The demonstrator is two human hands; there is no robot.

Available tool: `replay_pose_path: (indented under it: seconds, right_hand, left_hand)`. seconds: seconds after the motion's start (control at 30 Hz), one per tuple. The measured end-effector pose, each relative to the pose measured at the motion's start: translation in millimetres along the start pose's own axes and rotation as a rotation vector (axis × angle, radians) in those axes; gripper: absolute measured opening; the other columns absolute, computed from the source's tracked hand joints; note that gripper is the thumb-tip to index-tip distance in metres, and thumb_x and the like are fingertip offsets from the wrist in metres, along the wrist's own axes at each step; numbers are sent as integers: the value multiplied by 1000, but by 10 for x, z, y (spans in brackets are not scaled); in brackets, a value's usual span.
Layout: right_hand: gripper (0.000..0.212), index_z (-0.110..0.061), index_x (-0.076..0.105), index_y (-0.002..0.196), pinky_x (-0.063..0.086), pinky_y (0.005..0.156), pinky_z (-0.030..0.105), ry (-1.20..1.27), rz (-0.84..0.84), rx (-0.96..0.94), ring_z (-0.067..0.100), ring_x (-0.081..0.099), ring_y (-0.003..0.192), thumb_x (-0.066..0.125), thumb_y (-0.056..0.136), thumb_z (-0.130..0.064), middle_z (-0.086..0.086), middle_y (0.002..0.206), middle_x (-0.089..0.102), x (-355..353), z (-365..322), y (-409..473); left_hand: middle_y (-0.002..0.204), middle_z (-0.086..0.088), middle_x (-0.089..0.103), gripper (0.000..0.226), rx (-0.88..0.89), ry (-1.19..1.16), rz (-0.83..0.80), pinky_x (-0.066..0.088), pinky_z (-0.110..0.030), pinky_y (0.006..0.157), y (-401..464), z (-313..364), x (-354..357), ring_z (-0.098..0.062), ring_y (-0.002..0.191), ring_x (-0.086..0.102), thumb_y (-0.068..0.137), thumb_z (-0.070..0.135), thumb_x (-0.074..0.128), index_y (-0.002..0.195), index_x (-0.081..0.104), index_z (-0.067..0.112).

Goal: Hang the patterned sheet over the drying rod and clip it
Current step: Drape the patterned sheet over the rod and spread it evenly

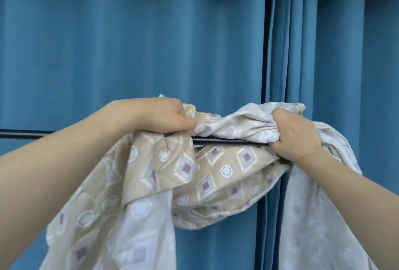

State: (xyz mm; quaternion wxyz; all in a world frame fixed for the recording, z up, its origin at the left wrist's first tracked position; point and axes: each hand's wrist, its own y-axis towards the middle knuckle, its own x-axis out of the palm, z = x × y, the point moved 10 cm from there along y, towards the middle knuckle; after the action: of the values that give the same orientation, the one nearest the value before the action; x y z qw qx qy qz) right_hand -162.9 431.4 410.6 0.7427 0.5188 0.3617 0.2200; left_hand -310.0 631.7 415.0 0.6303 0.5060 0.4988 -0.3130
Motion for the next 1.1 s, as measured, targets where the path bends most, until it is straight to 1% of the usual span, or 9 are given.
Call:
replay_pose_path:
  seconds: [0.17,0.27,0.37,0.57,0.67,0.77,0.83,0.93,1.1]
  right_hand:
    - [72,-11,50,131,44,59,33,23,20,-34,34,64,76,50,64,-37,9,89,69,-12,-65,14]
    - [54,-9,66,105,40,61,33,18,2,-125,34,61,77,43,68,-42,7,86,63,-48,-100,25]
    - [36,-8,61,77,31,69,35,-31,38,-176,31,50,71,44,68,-38,9,77,52,-114,-98,26]
    - [40,-3,57,91,32,103,58,42,-83,-204,24,47,101,42,74,-36,12,109,61,15,-95,47]
    - [52,-5,52,93,42,76,40,80,-168,-126,29,50,84,37,70,-50,8,86,58,64,-75,72]
    - [53,-12,46,93,34,60,34,72,-227,-152,26,52,76,40,66,-57,0,82,52,113,-97,71]
    - [46,-16,42,88,31,62,31,82,-228,-233,21,46,71,47,64,-56,-3,79,45,123,-188,66]
    - [48,-15,44,84,27,67,31,66,-173,-318,17,36,66,53,67,-59,-5,77,39,93,-328,68]
    - [52,-12,48,83,34,64,35,3,-130,-412,21,38,66,53,76,-63,2,78,43,41,-352,48]
  left_hand:
    - [106,3,60,67,-290,71,122,43,-36,80,256,-122,57,-26,101,56,86,77,31,112,48,18]
    - [90,4,60,30,-286,191,129,38,-30,67,272,7,66,-23,85,55,90,46,45,80,54,19]
    - [73,3,49,36,-246,134,242,36,-31,65,236,61,17,-25,78,52,93,43,46,70,51,16]
    - [65,-5,45,32,-275,-790,657,33,-29,51,-157,-184,-208,-24,59,40,94,24,37,66,43,10]
    - [71,-7,39,18,-240,-1098,727,29,-23,40,-373,-293,-163,-17,59,33,92,23,38,80,49,15]
    - [67,-7,33,17,-134,-1169,774,28,-30,52,-500,-310,-180,-13,56,32,90,23,45,75,47,14]
    - [63,-5,35,31,-65,-1009,720,30,-33,57,-474,-210,-231,-14,56,34,92,35,49,70,44,13]
    - [73,3,60,50,-101,-314,496,46,-34,68,-266,23,-224,-19,70,55,83,61,55,78,55,11]
    - [78,-2,64,24,-280,240,66,44,-28,59,-70,-100,-82,-22,67,60,76,39,63,79,63,15]
